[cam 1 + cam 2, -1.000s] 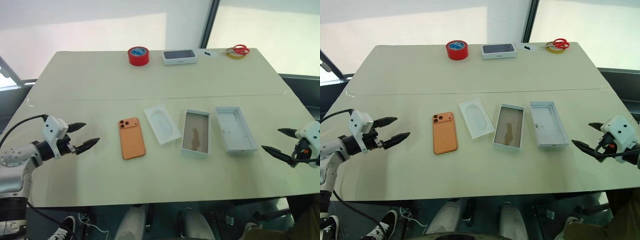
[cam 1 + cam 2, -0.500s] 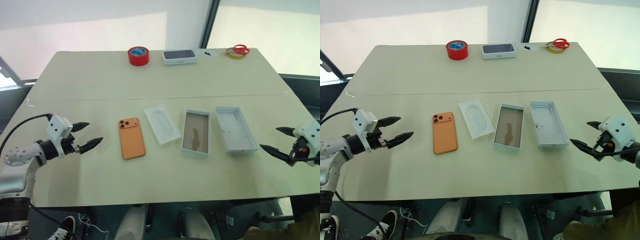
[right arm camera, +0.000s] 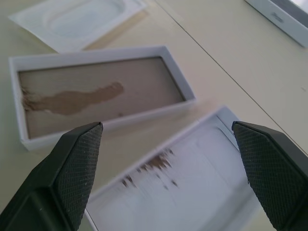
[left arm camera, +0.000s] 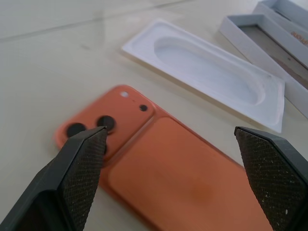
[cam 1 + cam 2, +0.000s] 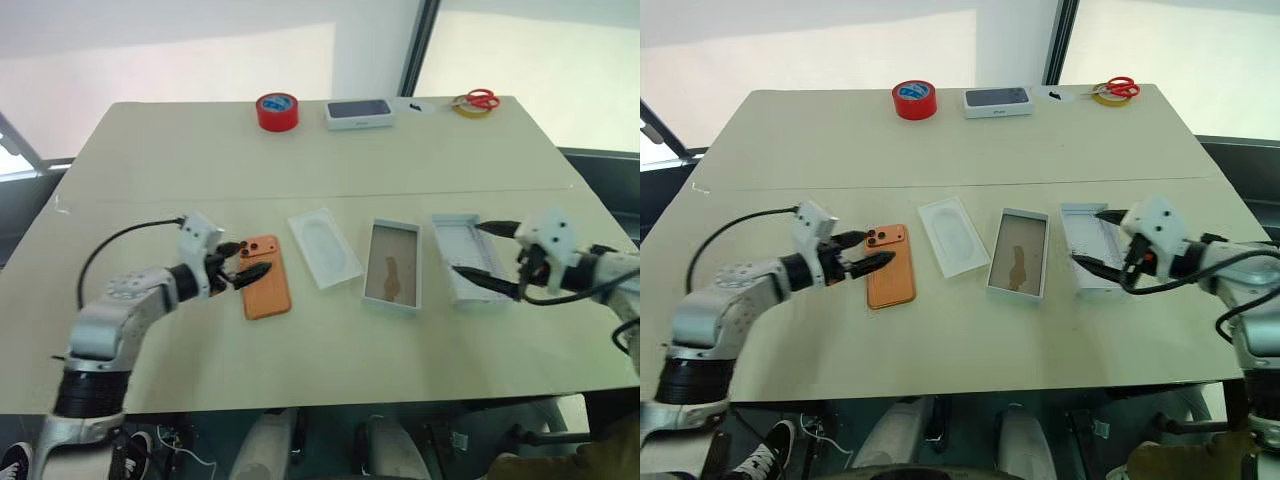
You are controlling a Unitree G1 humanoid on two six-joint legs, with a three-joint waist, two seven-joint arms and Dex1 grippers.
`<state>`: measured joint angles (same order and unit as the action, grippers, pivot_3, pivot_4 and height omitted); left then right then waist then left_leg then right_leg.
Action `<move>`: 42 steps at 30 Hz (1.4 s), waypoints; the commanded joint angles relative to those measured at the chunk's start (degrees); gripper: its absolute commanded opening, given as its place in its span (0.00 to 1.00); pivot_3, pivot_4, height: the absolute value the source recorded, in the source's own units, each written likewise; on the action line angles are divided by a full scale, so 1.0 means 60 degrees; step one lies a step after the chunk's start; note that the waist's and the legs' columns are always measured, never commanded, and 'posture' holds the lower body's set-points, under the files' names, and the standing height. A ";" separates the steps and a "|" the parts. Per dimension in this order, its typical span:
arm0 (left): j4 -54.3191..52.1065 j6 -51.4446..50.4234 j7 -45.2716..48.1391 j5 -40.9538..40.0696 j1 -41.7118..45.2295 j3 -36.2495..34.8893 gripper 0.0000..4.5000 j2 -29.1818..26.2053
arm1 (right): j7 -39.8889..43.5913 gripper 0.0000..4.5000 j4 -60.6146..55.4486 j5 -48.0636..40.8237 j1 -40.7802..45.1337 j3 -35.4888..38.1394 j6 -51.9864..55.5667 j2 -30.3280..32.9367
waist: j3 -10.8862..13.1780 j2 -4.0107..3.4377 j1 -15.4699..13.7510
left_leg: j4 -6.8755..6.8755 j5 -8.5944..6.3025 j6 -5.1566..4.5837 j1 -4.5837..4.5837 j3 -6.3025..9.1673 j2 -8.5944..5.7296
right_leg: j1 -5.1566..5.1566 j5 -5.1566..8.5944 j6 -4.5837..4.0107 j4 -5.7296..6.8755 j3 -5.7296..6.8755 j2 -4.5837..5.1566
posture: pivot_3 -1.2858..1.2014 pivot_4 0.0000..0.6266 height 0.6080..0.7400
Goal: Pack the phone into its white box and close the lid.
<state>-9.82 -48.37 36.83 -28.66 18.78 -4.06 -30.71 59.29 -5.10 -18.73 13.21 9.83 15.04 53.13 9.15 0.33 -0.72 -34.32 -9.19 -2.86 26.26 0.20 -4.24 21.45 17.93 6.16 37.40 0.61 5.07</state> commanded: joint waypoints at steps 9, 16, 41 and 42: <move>-0.0823 -0.3623 -0.3747 -0.0987 0.1174 -0.0970 0.99 0.3029 | 0.0372 1.00 -0.0892 -0.0153 0.1212 -0.0972 0.0267 -0.0198 | 0.0008 0.0014 -0.0022 | -0.0079 -0.0015 -0.0024 0.0012 0.0012 0.0000 | -0.0011 0.0002 0.0006 0.0012 0.0012 -0.0006 | 0.52 0.24 0.99; -0.0659 -0.4925 -0.5098 -0.1536 0.1676 -0.2404 0.99 0.4742 | 0.0367 1.00 -0.0588 -0.0033 0.1016 -0.0955 -0.0041 -0.0236 | 0.0006 0.0014 -0.0107 | -0.0117 -0.0038 -0.0015 0.0012 0.0013 -0.0001 | -0.0021 0.0002 0.0006 0.0021 0.0013 -0.0007 | 0.52 0.24 0.99; 0.1699 -0.4829 -0.4501 -0.1594 0.2570 -0.2736 0.99 0.5137 | -0.0139 1.00 -0.0916 0.0135 0.0702 -0.0902 -0.0102 -0.0432 | 0.0007 0.0016 -0.0262 | -0.0126 -0.0017 0.0024 0.0014 0.0009 -0.0007 | -0.0023 0.0001 0.0006 0.0022 0.0012 -0.0007 | 0.52 0.24 0.99; 0.1739 -0.4756 -0.4441 -0.1627 0.2524 -0.2701 0.99 0.5104 | -0.0152 1.00 -0.0921 0.0127 0.0693 -0.0894 -0.0100 -0.0432 | 0.0007 0.0016 -0.0258 | -0.0125 -0.0020 0.0020 0.0014 0.0008 -0.0007 | -0.0023 0.0001 0.0006 0.0022 0.0011 -0.0007 | 0.52 0.24 0.99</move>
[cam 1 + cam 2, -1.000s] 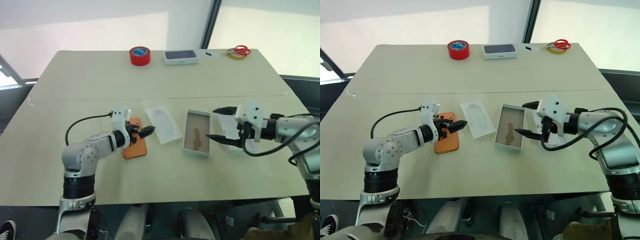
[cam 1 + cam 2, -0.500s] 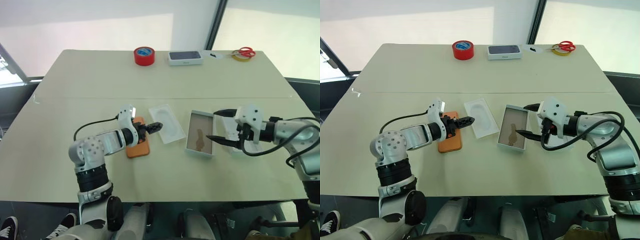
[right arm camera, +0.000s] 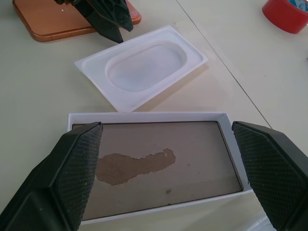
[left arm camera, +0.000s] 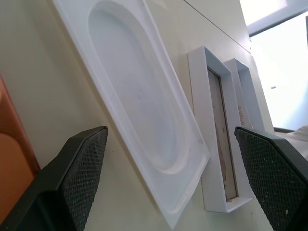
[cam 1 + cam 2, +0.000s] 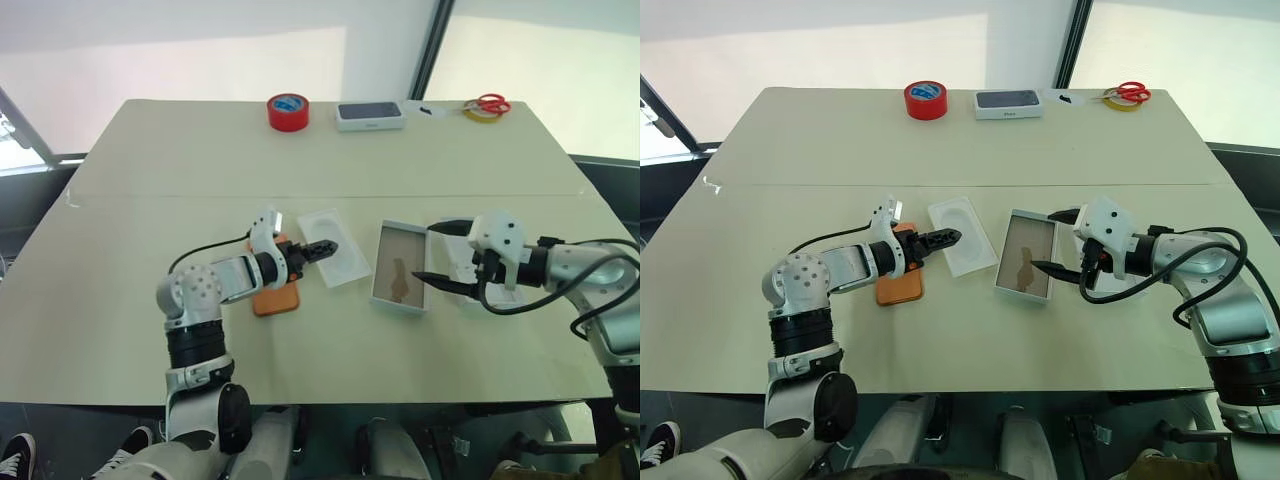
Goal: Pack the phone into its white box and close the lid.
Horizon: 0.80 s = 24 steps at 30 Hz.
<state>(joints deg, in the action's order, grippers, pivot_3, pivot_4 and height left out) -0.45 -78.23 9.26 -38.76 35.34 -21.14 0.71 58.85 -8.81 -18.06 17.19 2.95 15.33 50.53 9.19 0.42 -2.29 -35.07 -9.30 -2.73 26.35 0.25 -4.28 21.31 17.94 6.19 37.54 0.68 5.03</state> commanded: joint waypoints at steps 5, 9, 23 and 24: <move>0.0301 0.0559 0.0380 -0.0033 -0.0345 0.0367 0.58 -0.0184 | -0.0106 1.00 -0.0297 0.0033 0.0018 0.0216 -0.0147 -0.0003 | 0.0000 0.0000 0.0007 | 0.0006 -0.0009 -0.0014 0.0001 0.0000 0.0001 | 0.0004 0.0000 0.0000 0.0000 -0.0001 0.0000 | 0.52 0.24 0.99; 0.0508 0.0678 0.0282 -0.0043 -0.0308 0.0263 0.09 -0.0218 | -0.0124 1.00 -0.0307 0.0023 0.0049 0.0211 -0.0102 -0.0014 | 0.0000 0.0001 -0.0018 | 0.0003 -0.0019 -0.0029 0.0005 0.0001 0.0001 | 0.0008 0.0000 0.0000 0.0000 -0.0001 0.0002 | 0.52 0.24 0.99; 0.0837 -0.0455 0.0469 -0.1067 0.0120 -0.0827 0.01 -0.1056 | 0.0511 1.00 -0.1226 -0.0410 -0.0543 -0.0235 0.0592 0.0038 | 0.0000 0.0000 0.0014 | 0.0009 -0.0021 -0.0030 0.0003 0.0002 0.0003 | 0.0012 0.0000 0.0000 -0.0001 -0.0001 0.0001 | 0.52 0.24 0.99; 0.0827 -0.0579 0.0603 -0.1224 0.0192 -0.0886 0.01 -0.1151 | 0.0502 1.00 -0.1343 -0.0464 -0.0597 -0.0318 0.0740 -0.0034 | 0.0000 0.0001 0.0015 | 0.0009 -0.0021 -0.0030 0.0004 0.0001 0.0003 | 0.0011 0.0000 0.0000 -0.0001 -0.0001 0.0001 | 0.52 0.24 0.99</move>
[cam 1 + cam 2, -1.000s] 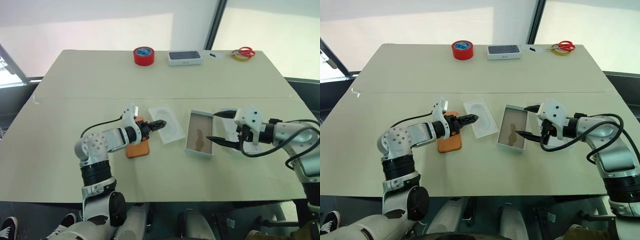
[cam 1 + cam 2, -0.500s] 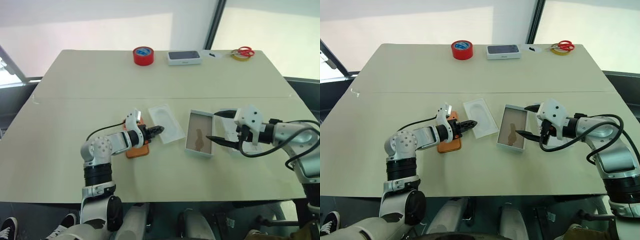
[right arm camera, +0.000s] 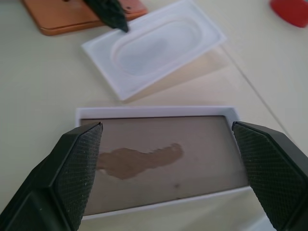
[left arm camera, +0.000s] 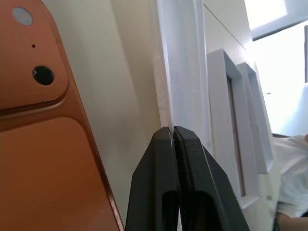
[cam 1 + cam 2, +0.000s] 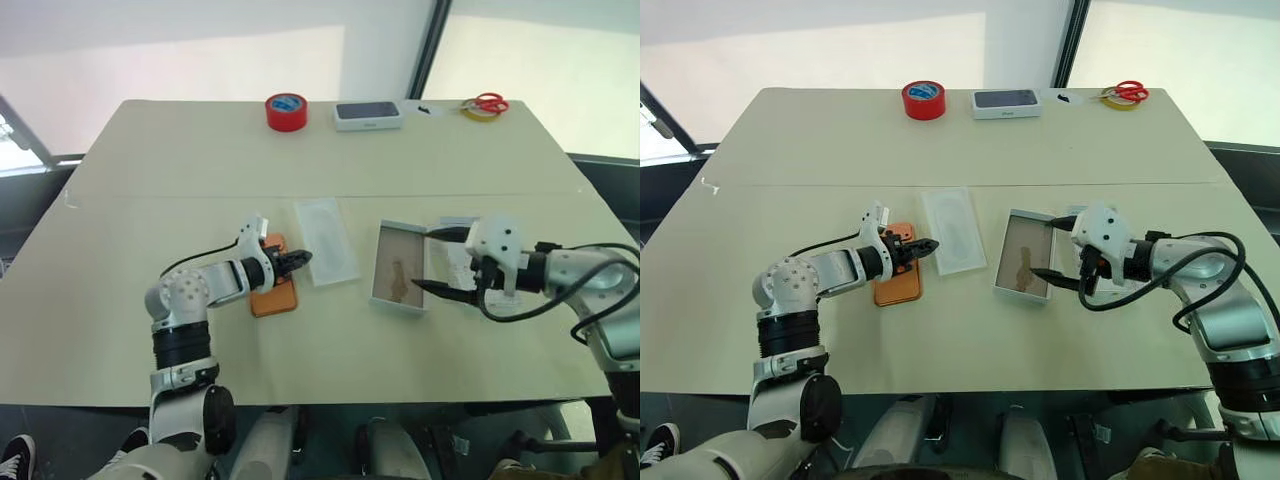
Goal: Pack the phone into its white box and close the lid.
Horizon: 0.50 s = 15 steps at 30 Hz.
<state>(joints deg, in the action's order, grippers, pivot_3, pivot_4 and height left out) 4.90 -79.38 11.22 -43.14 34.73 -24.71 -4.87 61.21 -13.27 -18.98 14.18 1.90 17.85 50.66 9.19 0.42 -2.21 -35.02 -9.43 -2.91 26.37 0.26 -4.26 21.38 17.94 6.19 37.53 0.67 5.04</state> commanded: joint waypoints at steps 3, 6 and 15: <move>-0.0180 -0.0490 0.0882 -0.0747 0.0425 -0.0145 0.01 -0.0808 | -0.0395 1.00 -0.0760 -0.0286 -0.0012 -0.0836 0.1154 -0.0667 | 0.0004 0.0014 0.0003 | -0.0001 0.0000 0.0000 0.0001 -0.0001 0.0000 | 0.0001 0.0000 0.0000 0.0000 0.0000 0.0000 | 0.52 0.24 0.99; -0.0527 0.0081 0.1508 -0.0603 0.0321 0.0420 0.01 -0.1419 | -0.0676 1.00 -0.0670 0.0480 -0.0110 -0.1657 0.1120 -0.0983 | 0.0002 0.0013 0.0010 | 0.0004 0.0000 0.0005 0.0000 0.0004 0.0003 | 0.0006 0.0000 -0.0001 0.0000 -0.0001 -0.0003 | 0.52 0.24 0.99; -0.0611 -0.0154 0.2737 -0.1381 0.0210 0.0718 0.00 -0.2132 | -0.0559 0.81 0.0286 0.1401 -0.0123 -0.2037 0.0482 -0.0780 | 0.0003 0.0012 0.0008 | 0.0009 -0.0004 0.0007 0.0003 0.0002 -0.0011 | 0.0010 -0.0001 -0.0004 -0.0006 -0.0004 0.0007 | 0.52 0.24 0.99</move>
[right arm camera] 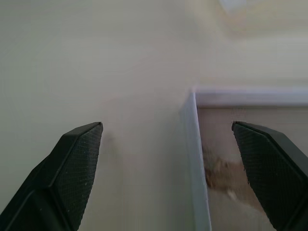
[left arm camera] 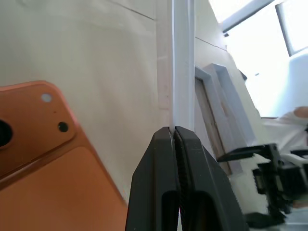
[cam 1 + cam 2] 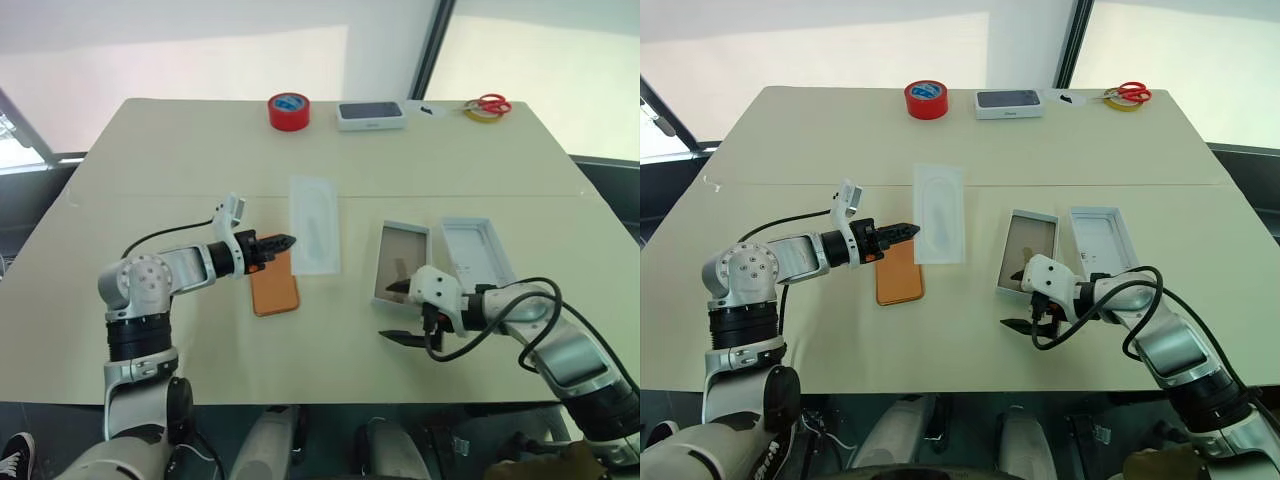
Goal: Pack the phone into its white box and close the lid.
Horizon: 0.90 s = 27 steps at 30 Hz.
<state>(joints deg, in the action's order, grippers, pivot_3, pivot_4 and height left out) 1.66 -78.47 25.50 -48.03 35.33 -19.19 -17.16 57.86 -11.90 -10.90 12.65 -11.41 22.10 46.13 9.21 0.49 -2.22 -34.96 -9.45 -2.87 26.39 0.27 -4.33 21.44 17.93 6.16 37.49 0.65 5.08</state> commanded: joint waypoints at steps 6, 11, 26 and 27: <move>0.0116 -0.0295 0.0303 -0.0717 0.0264 -0.0364 0.00 -0.0108 | 0.0031 0.11 0.0247 0.0258 0.0348 -0.0082 -0.0391 -0.0209 | 0.0000 0.0000 0.0015 | 0.0004 0.0001 0.0002 -0.0001 0.0001 0.0006 | 0.0002 0.0000 0.0001 0.0001 0.0000 -0.0005 | 0.52 0.24 0.99; 0.0306 -0.0523 0.0212 -0.0882 0.0485 -0.0510 0.00 0.0027 | -0.0060 0.01 0.0690 0.0644 0.0940 -0.0512 -0.0726 -0.0808 | 0.0001 0.0001 0.0018 | 0.0003 0.0002 0.0002 -0.0003 0.0001 0.0006 | 0.0001 0.0000 0.0001 0.0002 0.0001 -0.0006 | 0.52 0.24 0.99; 0.0006 -0.0655 -0.0164 -0.1196 0.0316 -0.0547 0.00 0.0306 | 0.0621 0.07 0.1246 0.0819 0.1629 -0.1037 -0.1761 -0.1657 | 0.0001 0.0002 0.0019 | 0.0003 0.0030 0.0049 -0.0002 0.0001 0.0004 | 0.0001 -0.0001 0.0002 0.0004 0.0002 -0.0009 | 0.52 0.24 0.99; -0.0027 -0.0653 -0.0176 -0.1205 0.0273 -0.0541 0.00 0.0317 | 0.0661 0.13 0.1167 0.0723 0.1595 -0.0982 -0.1685 -0.1651 | 0.0001 0.0002 0.0025 | 0.0004 0.0031 0.0049 -0.0002 0.0001 0.0004 | 0.0002 -0.0001 0.0003 0.0004 0.0002 -0.0009 | 0.52 0.24 0.99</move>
<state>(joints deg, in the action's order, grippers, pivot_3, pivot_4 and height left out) 3.85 -82.24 24.56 -53.33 37.24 -21.63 -15.45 61.39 -3.48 -5.84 22.30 -18.95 13.00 35.73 9.22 0.50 -2.07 -34.93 -9.27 -2.57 26.37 0.28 -4.30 21.46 17.93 6.18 37.52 0.66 5.03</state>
